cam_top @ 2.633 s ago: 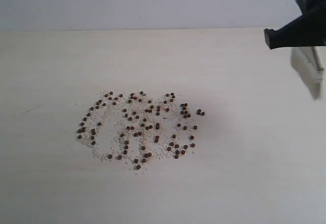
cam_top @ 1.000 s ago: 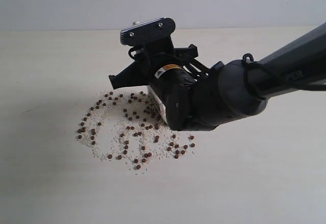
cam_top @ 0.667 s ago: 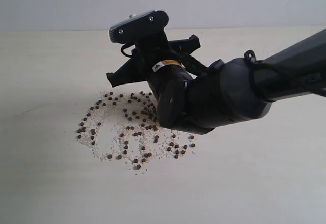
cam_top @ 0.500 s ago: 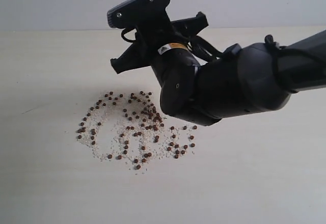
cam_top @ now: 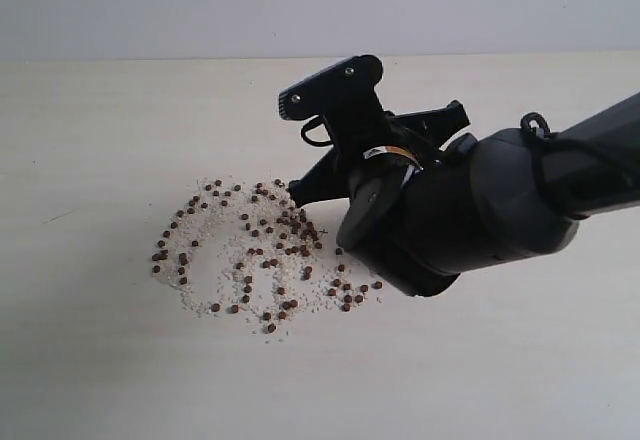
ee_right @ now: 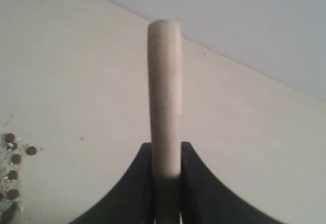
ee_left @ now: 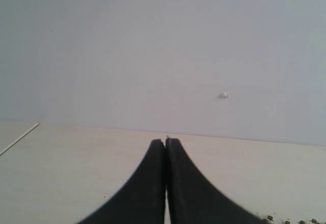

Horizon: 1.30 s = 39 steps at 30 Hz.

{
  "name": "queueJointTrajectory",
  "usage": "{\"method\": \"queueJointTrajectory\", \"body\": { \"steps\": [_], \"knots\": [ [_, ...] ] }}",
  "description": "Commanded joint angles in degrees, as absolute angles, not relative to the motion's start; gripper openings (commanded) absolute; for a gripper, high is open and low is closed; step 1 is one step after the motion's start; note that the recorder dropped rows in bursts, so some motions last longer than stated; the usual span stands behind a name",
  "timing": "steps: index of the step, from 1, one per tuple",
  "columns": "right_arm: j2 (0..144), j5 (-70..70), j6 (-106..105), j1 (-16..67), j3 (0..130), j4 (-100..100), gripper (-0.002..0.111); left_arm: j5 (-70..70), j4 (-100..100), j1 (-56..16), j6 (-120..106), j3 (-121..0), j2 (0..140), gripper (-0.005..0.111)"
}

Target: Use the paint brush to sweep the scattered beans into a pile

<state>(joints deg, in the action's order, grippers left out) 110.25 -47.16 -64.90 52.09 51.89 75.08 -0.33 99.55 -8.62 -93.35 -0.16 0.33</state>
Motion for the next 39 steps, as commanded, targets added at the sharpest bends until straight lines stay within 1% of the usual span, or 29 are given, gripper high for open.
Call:
{"method": "queueJointTrajectory", "body": {
  "steps": [1, 4, 5, 7, 11, 18, 23, 27, 31, 33, 35, 36, 38, 39],
  "knots": [
    [110.21, -41.06, -58.34, 54.95, 51.65, 75.12, 0.0, 0.0, 99.95, -8.54, -92.97, 0.0, 0.0, 0.0],
    [110.21, -40.14, -52.45, 57.59, 51.89, 73.29, 0.0, 0.0, 99.95, -8.54, -92.97, 0.0, 0.0, 0.0],
    [110.21, -40.22, -47.55, 58.27, 51.89, 71.17, 0.0, 0.0, 99.95, -8.54, -92.97, 0.0, 0.0, 0.0],
    [110.21, -41.26, -41.17, 58.33, 51.89, 66.92, 0.0, 0.0, 99.95, -8.54, -92.97, 0.0, 0.0, 0.0],
    [110.21, -45.8, -34.22, 58.33, 52.22, 64.92, 0.0, 0.0, 99.95, -8.54, -92.97, 0.0, 0.0, 0.0],
    [108.83, -52.81, -34.88, 58.33, 55.94, 64.99, 0.0, 0.0, 99.95, -8.54, -92.97, 0.0, 0.0, 0.0],
    [105.41, -53.22, -40.9, 58.33, 55.94, 65.76, 0.0, 0.0, 99.95, -8.54, -92.97, 0.0, 0.0, 0.0],
    [103.55, -50.71, -39.65, 58.33, 55.94, 64.17, 0.0, 0.0, 99.95, -8.54, -92.97, 0.0, 0.0, 0.0],
    [104.64, -45.23, -22.5, 58.33, 55.94, 52.6, 0.0, 0.0, 99.95, -8.54, -92.97, 0.0, 0.0, 0.0],
    [106.51, -45.12, -6.42, 58.33, 55.94, 39.07, 0.0, 0.0, 99.95, -8.54, -92.97, 0.0, 0.0, 0.0],
    [109.34, -51.07, 9.23, 58.33, 55.94, 25.74, 0.0, 0.0, 99.95, -8.54, -92.97, 0.0, 0.0, 0.0],
    [110.64, -54.31, 13.53, 58.33, 55.94, 22.05, 0.0, 0.0, 99.95, -8.54, -92.97, 0.0, 0.0, 0.0],
    [114.05, -60.33, 19.11, 58.33, 56.98, 19.28, 0.0, 0.0, 99.95, -8.54, -92.97, 0.0, 0.0, 0.0],
    [115.67, -60.66, 20.32, 58.33, 57.92, 19.29, 0.0, 0.0, 99.95, -8.54, -92.97, 0.0, 0.0, 0.0]
  ]
}}
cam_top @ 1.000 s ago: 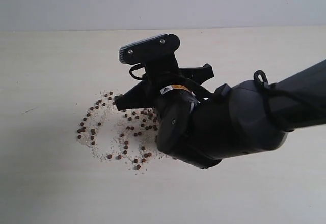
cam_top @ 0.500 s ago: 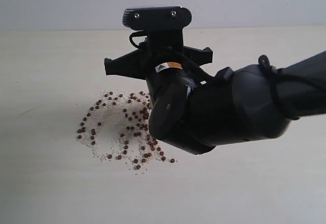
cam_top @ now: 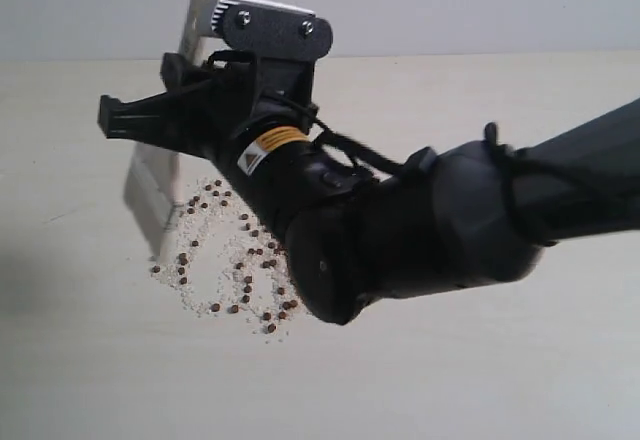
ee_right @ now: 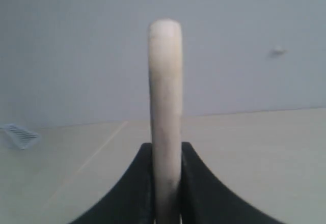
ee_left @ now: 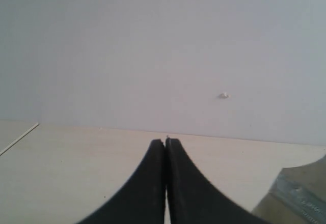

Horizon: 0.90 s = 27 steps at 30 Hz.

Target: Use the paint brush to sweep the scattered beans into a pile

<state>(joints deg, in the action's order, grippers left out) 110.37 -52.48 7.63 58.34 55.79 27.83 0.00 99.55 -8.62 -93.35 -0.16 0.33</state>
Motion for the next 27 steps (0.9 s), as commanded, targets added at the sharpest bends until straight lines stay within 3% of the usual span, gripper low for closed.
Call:
{"method": "queueJointTrajectory", "body": {
  "steps": [1, 11, 27],
  "knots": [
    [117.19, -60.33, 21.78, 58.33, 58.96, 19.56, 0.0, 0.0, 99.95, -8.54, -92.97, 0.0, 0.0, 0.0],
    [127.88, -57.06, 30.26, 58.33, 68.14, 22.73, 0.0, 0.0, 99.95, -8.54, -92.97, 0.0, 0.0, 0.0],
    [128.4, -47.72, 29.61, 58.33, 68.43, 32.85, 0.0, 0.0, 99.95, -8.54, -92.97, 0.0, 0.0, 0.0]
  ]
}}
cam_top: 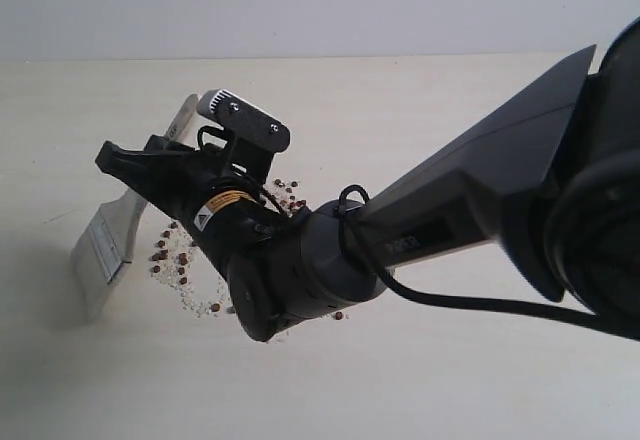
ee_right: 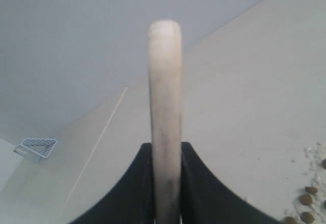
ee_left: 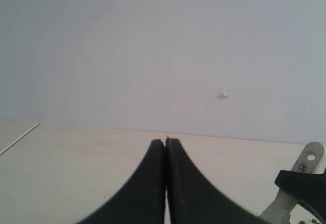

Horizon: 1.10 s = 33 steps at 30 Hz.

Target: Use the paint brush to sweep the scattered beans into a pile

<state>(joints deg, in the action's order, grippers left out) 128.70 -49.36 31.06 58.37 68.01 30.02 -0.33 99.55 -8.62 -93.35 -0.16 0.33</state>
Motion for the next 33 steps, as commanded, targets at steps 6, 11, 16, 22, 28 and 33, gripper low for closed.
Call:
{"method": "queueJointTrajectory", "body": {
  "steps": [6, 11, 16, 22, 28, 33],
  "knots": [
    [127.77, -46.16, 19.94, 58.33, 68.43, 39.28, 0.0, 0.0, 99.95, -8.54, -92.97, 0.0, 0.0, 0.0],
    [126.2, -44.44, 9.47, 58.33, 68.43, 44.51, 0.0, 0.0, 99.95, -8.54, -92.97, 0.0, 0.0, 0.0],
    [123.55, -41.88, -2.72, 58.33, 68.43, 51.53, 0.0, 0.0, 99.95, -8.54, -92.97, 0.0, 0.0, 0.0],
    [121.95, -42.05, -23.58, 58.63, 68.43, 68.27, 0.0, 0.0, 99.95, -8.54, -92.97, 0.0, 0.0, 0.0],
    [121.95, -44.69, -29.91, 58.63, 68.43, 73.7, 0.0, 0.0, 99.95, -8.54, -92.97, 0.0, 0.0, 0.0],
    [120.93, -45.57, -34.13, 58.63, 68.43, 77.44, 0.0, 0.0, 99.95, -8.54, -92.97, 0.0, 0.0, 0.0]
  ]
}}
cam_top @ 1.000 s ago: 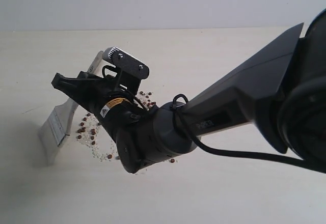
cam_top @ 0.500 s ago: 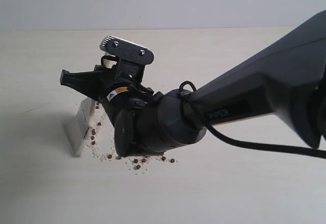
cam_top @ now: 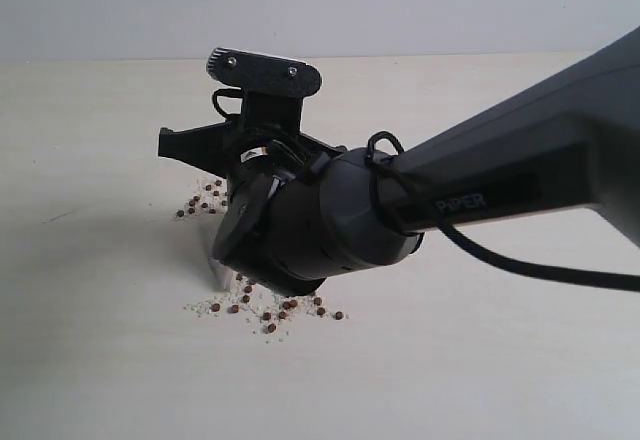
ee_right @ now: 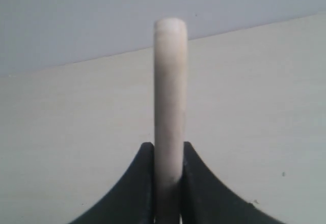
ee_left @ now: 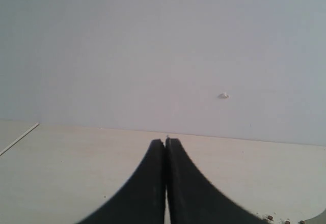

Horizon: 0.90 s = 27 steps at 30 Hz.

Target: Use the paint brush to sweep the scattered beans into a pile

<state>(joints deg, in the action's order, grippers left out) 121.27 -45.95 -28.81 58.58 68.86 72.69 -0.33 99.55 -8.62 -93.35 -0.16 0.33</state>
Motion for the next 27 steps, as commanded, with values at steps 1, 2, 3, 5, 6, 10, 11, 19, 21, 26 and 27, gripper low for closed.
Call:
{"method": "queueJointTrajectory", "body": {
  "steps": [1, 2, 3, 5, 6, 10, 11, 19, 21, 26, 27],
  "knots": [
    [120.81, -46.17, -34.75, 58.63, 68.43, 77.91, 0.0, 0.0, 99.95, -8.54, -92.97, 0.0, 0.0, 0.0],
    [120.63, -46.91, -35.53, 58.63, 68.43, 78.24, 0.0, 0.0, 99.95, -8.54, -92.97, 0.0, 0.0, 0.0],
    [120.2, -47.43, -35.9, 58.63, 68.43, 78.68, 0.0, 0.0, 99.95, -8.54, -92.97, 0.0, 0.0, 0.0],
    [119.61, -47.42, -35.88, 58.63, 68.43, 78.92, 0.0, 0.0, 99.95, -8.54, -92.97, 0.0, 0.0, 0.0],
    [119.02, -46.9, -35.88, 58.77, 68.43, 78.76, 0.0, 0.0, 99.95, -8.54, -92.97, 0.0, 0.0, 0.0],
    [117.21, -46.81, -34.19, 60.33, 68.43, 74.82, 0.0, 0.0, 99.95, -8.54, -92.97, 0.0, 0.0, 0.0],
    [116.61, -47.02, -32.62, 60.82, 68.43, 73.17, 0.0, 0.0, 99.95, -8.54, -92.97, 0.0, 0.0, 0.0],
    [116.82, -47.77, -7.07, 62.0, 68.43, 52.71, 0.0, 0.0, 99.95, -8.54, -92.97, 0.0, 0.0, 0.0],
    [118.26, -50.6, -2.75, 62.0, 69.25, 51.52, 0.0, 0.0, 99.95, -8.54, -92.97, 0.0, 0.0, 0.0],
    [125.41, -50.84, -2.94, 60.92, 77.72, 52.61, 0.0, 0.0, 99.95, -8.54, -92.97, 0.0, 0.0, 0.0],
    [126.9, -50.69, -2.94, 60.53, 79.72, 52.61, 0.0, 0.0, 99.95, -8.54, -92.97, 0.0, 0.0, 0.0]
  ]
}}
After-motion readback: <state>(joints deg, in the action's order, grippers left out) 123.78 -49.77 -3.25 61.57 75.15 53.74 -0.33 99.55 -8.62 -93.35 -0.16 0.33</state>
